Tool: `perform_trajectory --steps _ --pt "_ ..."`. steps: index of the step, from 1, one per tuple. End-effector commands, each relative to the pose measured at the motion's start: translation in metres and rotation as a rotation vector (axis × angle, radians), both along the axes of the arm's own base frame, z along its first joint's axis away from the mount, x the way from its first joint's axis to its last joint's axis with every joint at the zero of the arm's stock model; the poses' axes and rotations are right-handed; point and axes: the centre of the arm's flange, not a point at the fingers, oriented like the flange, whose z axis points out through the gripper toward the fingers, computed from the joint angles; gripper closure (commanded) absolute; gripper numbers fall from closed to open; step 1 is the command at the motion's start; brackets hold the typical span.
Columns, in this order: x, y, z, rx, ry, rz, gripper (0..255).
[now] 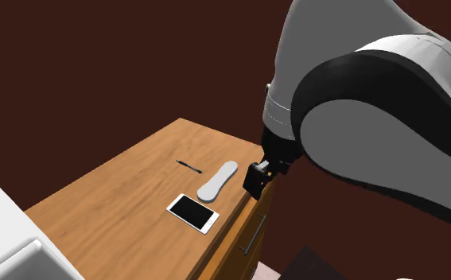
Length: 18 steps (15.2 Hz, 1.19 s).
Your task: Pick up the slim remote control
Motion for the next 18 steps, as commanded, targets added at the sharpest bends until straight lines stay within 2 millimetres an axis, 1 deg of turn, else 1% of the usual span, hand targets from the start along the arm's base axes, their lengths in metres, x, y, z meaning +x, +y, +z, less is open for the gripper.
perform_trajectory --steps 1,5,9,13,18 --pt "0.0 0.0 0.0 0.0 0.0 0.0 0" --pt "0.048 0.009 -0.027 0.024 0.013 -0.201 0" --pt "0.096 0.009 -0.055 0.048 0.027 -0.401 0" --pt "0.142 -0.001 -0.084 0.072 0.04 -0.602 0" --pt "0.196 -0.024 -0.121 0.102 0.056 -0.853 0"
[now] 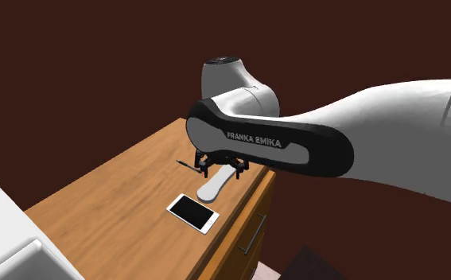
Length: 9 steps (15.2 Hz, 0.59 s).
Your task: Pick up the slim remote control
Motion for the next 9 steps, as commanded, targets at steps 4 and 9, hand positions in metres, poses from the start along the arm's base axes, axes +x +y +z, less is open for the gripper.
perform_trajectory --steps 4,9 --pt "0.051 -0.032 -0.038 0.031 0.016 -0.256 0" --pt "0.079 -0.062 -0.072 0.052 0.028 -0.439 0"
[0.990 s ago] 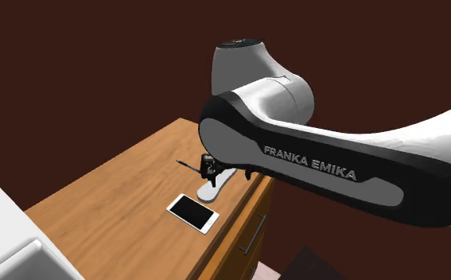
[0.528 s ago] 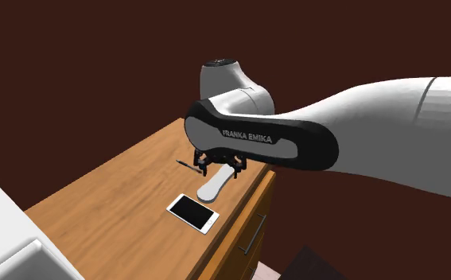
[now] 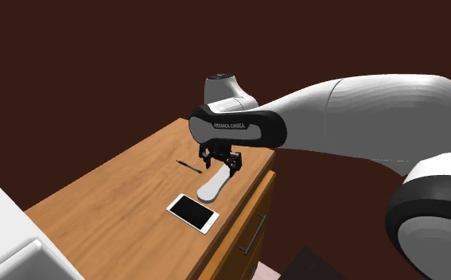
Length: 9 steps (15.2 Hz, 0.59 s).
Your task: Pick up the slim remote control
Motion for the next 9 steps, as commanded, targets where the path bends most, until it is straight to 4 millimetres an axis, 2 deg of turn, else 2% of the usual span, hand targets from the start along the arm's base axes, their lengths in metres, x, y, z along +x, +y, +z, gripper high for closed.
perform_trajectory --steps 1,6,8,9 --pt "0.003 -0.002 -0.011 0.002 0.001 -0.023 0" --pt "0.003 -0.002 -0.038 0.002 0.001 -0.023 0" --pt "0.003 -0.002 -0.041 0.002 0.001 -0.023 0" --pt "0.003 -0.002 -0.04 0.002 0.001 -0.023 255"
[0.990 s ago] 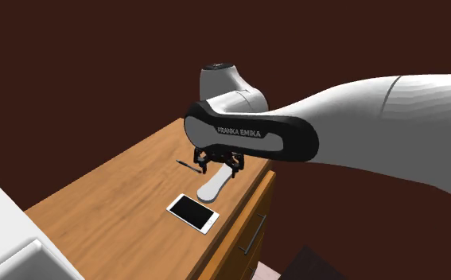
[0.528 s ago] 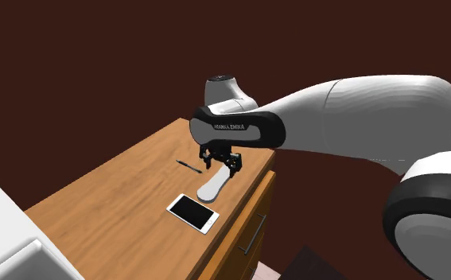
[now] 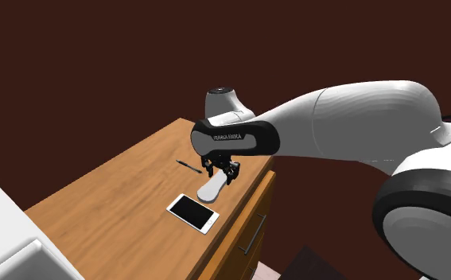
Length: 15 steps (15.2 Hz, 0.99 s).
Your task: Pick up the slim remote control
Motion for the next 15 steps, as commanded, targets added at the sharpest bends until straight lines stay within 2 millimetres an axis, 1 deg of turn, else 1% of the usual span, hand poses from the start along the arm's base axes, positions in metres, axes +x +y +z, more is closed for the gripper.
perform_trajectory --steps 1,9,15 --pt "0.0 0.0 -0.001 0.0 0.0 0.0 255" --pt "0.0 0.0 -0.002 0.0 0.0 0.0 255" --pt "0.0 0.0 0.03 0.0 0.0 0.0 255"
